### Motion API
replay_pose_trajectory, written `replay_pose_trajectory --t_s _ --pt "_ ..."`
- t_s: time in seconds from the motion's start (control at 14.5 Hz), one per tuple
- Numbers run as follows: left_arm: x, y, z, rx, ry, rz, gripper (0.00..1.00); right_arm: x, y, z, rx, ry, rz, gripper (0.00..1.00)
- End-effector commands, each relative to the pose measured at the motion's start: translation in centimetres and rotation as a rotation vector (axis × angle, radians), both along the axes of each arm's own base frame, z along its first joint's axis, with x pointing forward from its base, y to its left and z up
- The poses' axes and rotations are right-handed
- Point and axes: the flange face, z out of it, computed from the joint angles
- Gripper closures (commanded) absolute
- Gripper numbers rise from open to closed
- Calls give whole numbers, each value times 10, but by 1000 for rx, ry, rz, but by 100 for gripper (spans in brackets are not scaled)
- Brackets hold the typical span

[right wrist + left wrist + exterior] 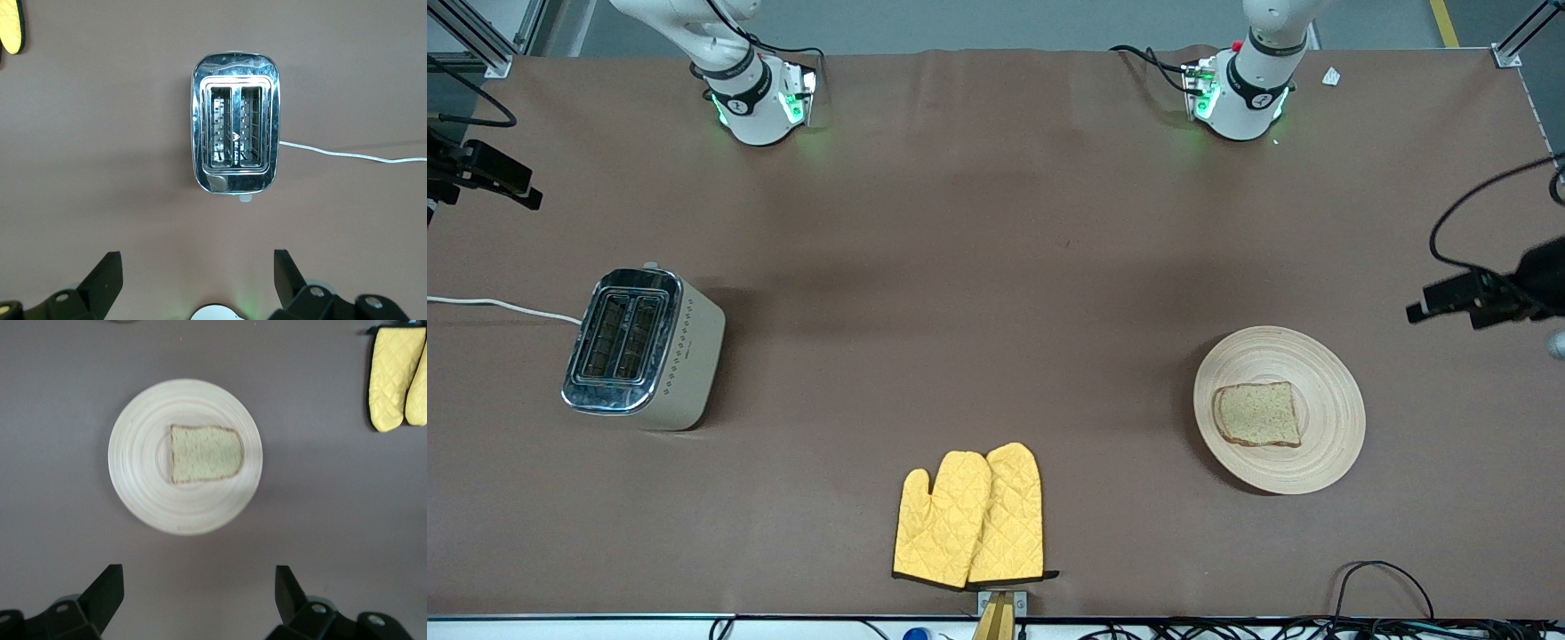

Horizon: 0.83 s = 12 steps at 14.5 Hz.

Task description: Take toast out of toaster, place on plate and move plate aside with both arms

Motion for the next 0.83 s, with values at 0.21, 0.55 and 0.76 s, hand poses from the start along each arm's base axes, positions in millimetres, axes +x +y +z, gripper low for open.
replay_pose_trajectory --t_s 0.21,0.55,0.76 --pt "-50 -47 53 127 -18 -12 0 3 -1 3 10 -16 1 0" --pt "-99 -73 73 177 59 -10 0 2 -8 3 12 -14 16 0" --pt "-130 -84 71 220 60 -22 0 3 -9 3 11 -18 16 0"
